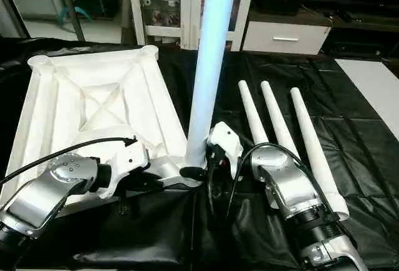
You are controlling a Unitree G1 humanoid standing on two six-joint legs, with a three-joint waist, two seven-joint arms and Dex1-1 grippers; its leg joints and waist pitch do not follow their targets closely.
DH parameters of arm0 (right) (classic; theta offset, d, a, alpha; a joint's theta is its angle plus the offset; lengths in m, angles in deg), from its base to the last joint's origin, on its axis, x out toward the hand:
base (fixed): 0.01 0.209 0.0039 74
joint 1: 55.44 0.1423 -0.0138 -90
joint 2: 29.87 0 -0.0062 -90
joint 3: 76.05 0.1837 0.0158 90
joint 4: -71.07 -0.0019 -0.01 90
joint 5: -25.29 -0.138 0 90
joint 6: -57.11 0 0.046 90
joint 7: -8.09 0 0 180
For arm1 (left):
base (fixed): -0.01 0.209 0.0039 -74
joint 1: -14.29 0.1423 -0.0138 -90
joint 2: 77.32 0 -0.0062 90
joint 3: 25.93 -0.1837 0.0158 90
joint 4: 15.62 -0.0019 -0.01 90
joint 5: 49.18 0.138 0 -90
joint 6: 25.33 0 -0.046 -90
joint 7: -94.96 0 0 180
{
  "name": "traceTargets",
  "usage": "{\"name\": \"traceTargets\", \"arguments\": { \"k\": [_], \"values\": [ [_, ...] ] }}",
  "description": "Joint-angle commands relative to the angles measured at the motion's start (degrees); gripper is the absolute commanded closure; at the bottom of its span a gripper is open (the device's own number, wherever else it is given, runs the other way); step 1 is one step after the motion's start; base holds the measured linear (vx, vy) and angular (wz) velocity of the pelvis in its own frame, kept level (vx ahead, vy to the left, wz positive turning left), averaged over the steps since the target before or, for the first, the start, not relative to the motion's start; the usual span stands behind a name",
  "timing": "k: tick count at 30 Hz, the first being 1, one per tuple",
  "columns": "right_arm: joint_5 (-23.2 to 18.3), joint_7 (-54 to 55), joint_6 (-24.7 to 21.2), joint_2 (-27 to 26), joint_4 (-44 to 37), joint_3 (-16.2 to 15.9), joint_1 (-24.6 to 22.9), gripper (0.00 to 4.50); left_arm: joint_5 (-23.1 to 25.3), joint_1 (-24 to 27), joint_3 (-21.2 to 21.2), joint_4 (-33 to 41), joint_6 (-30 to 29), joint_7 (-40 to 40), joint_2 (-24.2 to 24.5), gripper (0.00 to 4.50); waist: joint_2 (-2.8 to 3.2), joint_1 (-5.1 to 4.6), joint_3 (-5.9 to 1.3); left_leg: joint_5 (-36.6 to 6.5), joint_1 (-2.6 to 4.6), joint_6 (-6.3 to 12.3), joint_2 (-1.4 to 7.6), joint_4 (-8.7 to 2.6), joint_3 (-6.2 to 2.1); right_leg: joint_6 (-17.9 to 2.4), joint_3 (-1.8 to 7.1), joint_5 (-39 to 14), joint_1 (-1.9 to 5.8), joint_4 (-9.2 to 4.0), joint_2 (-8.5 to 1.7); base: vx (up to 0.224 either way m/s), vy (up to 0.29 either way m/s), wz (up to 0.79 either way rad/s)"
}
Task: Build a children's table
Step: Rotate leg to tighten
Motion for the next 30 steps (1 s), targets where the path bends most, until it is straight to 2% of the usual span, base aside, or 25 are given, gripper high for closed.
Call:
{"name": "traceTargets", "arguments": {
  "k": [1, 3, 7, 8, 9, 12, 13, 16, 18, 20, 21, 22, 23, 24, 25, 26, 27, 30],
  "values": [
    [-0.1, 0.0, -0.4, 0.5, 0.0, 0.5, 0.6, 1.50, -0.9, -0.5, -1.0, 0.8, 0.8, 1.5, 0.0, 4.50, 0.49, -0.10, -3.25, -9.2, 0.91, 1.55, 2.93, -4.44, -1.38, -13.6, 1.63, -8.2, 2.58, -3.47, -2.85, 0.000, 0.000, 0.00],
    [-0.1, 0.4, -0.7, 0.2, -0.2, 0.5, 0.4, 1.72, -0.9, -0.4, -1.0, 0.8, 0.8, 1.6, 0.1, 4.50, 0.66, -0.17, -3.27, -9.3, 0.94, 1.45, 2.90, -4.43, -1.36, -13.8, 1.59, -7.8, 2.57, -3.45, -2.76, 0.000, 0.000, 0.00],
    [0.6, 4.7, -0.5, -2.1, 1.7, 1.7, 0.5, 1.77, -1.0, -0.2, -0.7, 0.4, 0.0, 0.5, -0.7, 4.50, 0.72, -0.25, -3.20, -10.1, 0.90, 1.06, 2.89, -4.54, -1.41, -13.7, 1.58, -8.3, 2.57, -3.50, -2.76, 0.000, 0.000, 0.00],
    [0.7, 5.0, -0.5, -2.2, 1.8, 1.8, 0.5, 1.78, -1.0, -0.2, -0.6, 0.4, -0.1, 0.4, -0.8, 4.50, 0.61, -0.36, -3.15, -10.3, 0.82, 0.94, 2.88, -4.58, -1.41, -13.7, 1.61, -8.8, 2.55, -3.53, -2.79, 0.000, 0.000, 0.00],
    [1.1, 6.8, -0.5, -3.1, 2.7, 2.2, 0.7, 1.78, -1.2, -0.3, -0.3, 0.2, -0.5, -0.2, -1.3, 4.50, 0.64, -0.44, -3.07, -11.9, 0.89, 0.21, 2.82, -4.67, -1.47, -13.3, 1.63, -11.4, 2.47, -3.81, -2.86, 0.000, 0.000, 0.00],
    [3.5, 15.6, 0.5, -7.7, 7.8, 3.1, 2.1, 1.78, -1.0, -1.4, 1.6, -2.4, -2.1, -6.0, -6.1, 4.50, 0.59, -1.00, -2.98, -14.0, 0.76, -1.16, 2.75, -4.84, -1.64, -12.2, 1.62, -14.9, 2.35, -4.05, -2.84, 0.000, 0.000, 0.00],
    [4.3, 17.8, 0.9, -8.8, 8.9, 3.1, 2.5, 1.78, -0.9, -1.7, 2.1, -3.2, -2.6, -7.5, -7.4, 4.50, 0.76, -1.40, -2.95, -14.7, 0.71, -1.69, 2.67, -4.89, -1.68, -11.9, 1.58, -16.1, 2.23, -4.23, -2.81, 0.000, 0.000, 0.00],
    [4.8, 20.8, 0.9, -10.5, 10.5, 3.2, 3.1, 1.78, -0.4, -2.4, 2.7, -4.4, -3.3, -10.2, -9.3, 4.50, 0.65, -1.80, -3.09, -15.1, 0.77, -1.76, 2.59, -4.78, -1.77, -11.2, 1.64, -16.7, 2.23, -4.38, -2.82, 0.000, 0.000, 0.00],
    [6.2, 27.3, 1.2, -13.6, 14.2, 4.0, 4.7, 1.78, 0.3, -3.8, 3.8, -6.6, -5.0, -14.4, -12.6, 4.50, 0.88, -2.08, -3.12, -14.9, 0.72, -1.52, 2.55, -4.75, -1.77, -11.2, 1.60, -16.2, 2.20, -4.43, -2.70, 0.000, 0.000, 0.00],
    [7.9, 35.4, 1.8, -16.8, 19.2, 5.0, 7.1, 1.79, 1.0, -5.7, 4.9, -9.3, -7.3, -19.0, -16.3, 4.50, 0.77, -2.38, -3.12, -15.0, 0.63, -1.66, 2.51, -4.71, -1.71, -11.4, 1.59, -16.9, 2.11, -4.54, -2.75, 0.000, 0.000, 0.00],
    [9.2, 41.5, 2.4, -19.1, 23.8, 5.5, 9.4, 1.79, 2.0, -7.7, 6.3, -12.1, -8.3, -23.9, -19.6, 4.50, 0.64, -2.76, -3.19, -14.6, 0.61, -1.88, 2.37, -4.61, -1.75, -11.5, 1.58, -17.3, 1.97, -4.50, -2.80, 0.000, 0.000, 0.00],
    [10.0, 44.9, 2.7, -20.3, 26.3, 5.8, 10.7, 1.80, 2.5, -8.9, 7.2, -13.8, -8.6, -26.8, -21.5, 4.50, 0.73, -2.89, -3.08, -15.0, 0.73, -2.13, 2.34, -4.59, -1.73, -11.5, 1.53, -18.0, 1.79, -4.70, -2.74, 0.000, 0.000, 0.00],
    [10.3, 47.7, 2.7, -21.3, 28.4, 6.2, 11.8, 1.80, 3.1, -9.9, 7.7, -15.2, -8.3, -28.9, -22.7, 4.50, 0.25, -2.87, -3.32, -15.1, 0.81, -2.08, 2.31, -4.46, -1.75, -11.1, 1.45, -18.2, 1.98, -4.76, -2.74, 0.000, 0.000, 0.00],
    [10.8, 49.9, 2.5, -22.0, 29.9, 6.4, 12.6, 1.80, 3.6, -10.6, 8.1, -16.3, -8.0, -30.7, -23.6, 4.50, 0.56, -2.78, -3.40, -13.8, 0.39, -1.65, 2.33, -4.55, -1.87, -10.9, 1.48, -16.1, 2.22, -4.51, -2.86, 0.000, 0.000, 0.00],
    [10.9, 50.5, 2.5, -22.3, 30.4, 6.5, 12.9, 1.80, 3.7, -10.9, 8.2, -16.7, -7.9, -31.2, -23.9, 4.50, 0.65, -2.87, -3.44, -13.2, 0.34, -1.46, 2.35, -4.51, -1.80, -11.0, 1.47, -14.6, 2.13, -4.39, -2.74, 0.000, 0.000, 0.00],
    [10.9, 52.3, 2.5, -23.2, 31.7, 6.9, 13.6, 1.80, 3.8, -11.6, 8.5, -17.5, -7.7, -32.6, -24.7, 4.50, 0.58, -2.90, -3.56, -12.6, 0.43, -1.16, 2.36, -4.45, -1.75, -11.3, 1.44, -13.0, 2.16, -4.28, -2.69, 0.000, 0.000, 0.00],
    [11.0, 54.7, 2.9, -24.9, 33.7, 7.3, 14.8, 1.80, 4.0, -12.5, 9.2, -18.7, -7.3, -34.9, -26.1, 4.50, 0.43, -2.78, -3.74, -10.2, 0.30, 0.16, 2.21, -4.24, -1.56, -12.2, 1.43, -8.5, 2.41, -3.83, -2.64, 0.000, 0.000, 0.00],
    [9.5, 55.0, 5.0, -26.5, 35.4, 9.2, 15.9, 1.80, 4.3, -12.5, 9.1, -18.1, -8.0, -34.7, -26.4, 4.50, 0.45, -2.49, -3.65, -9.4, 0.22, 1.43, 2.28, -4.25, -1.46, -12.6, 1.38, -7.3, 2.57, -3.85, -2.77, 0.000, 0.000, 0.00]
  ]
}}
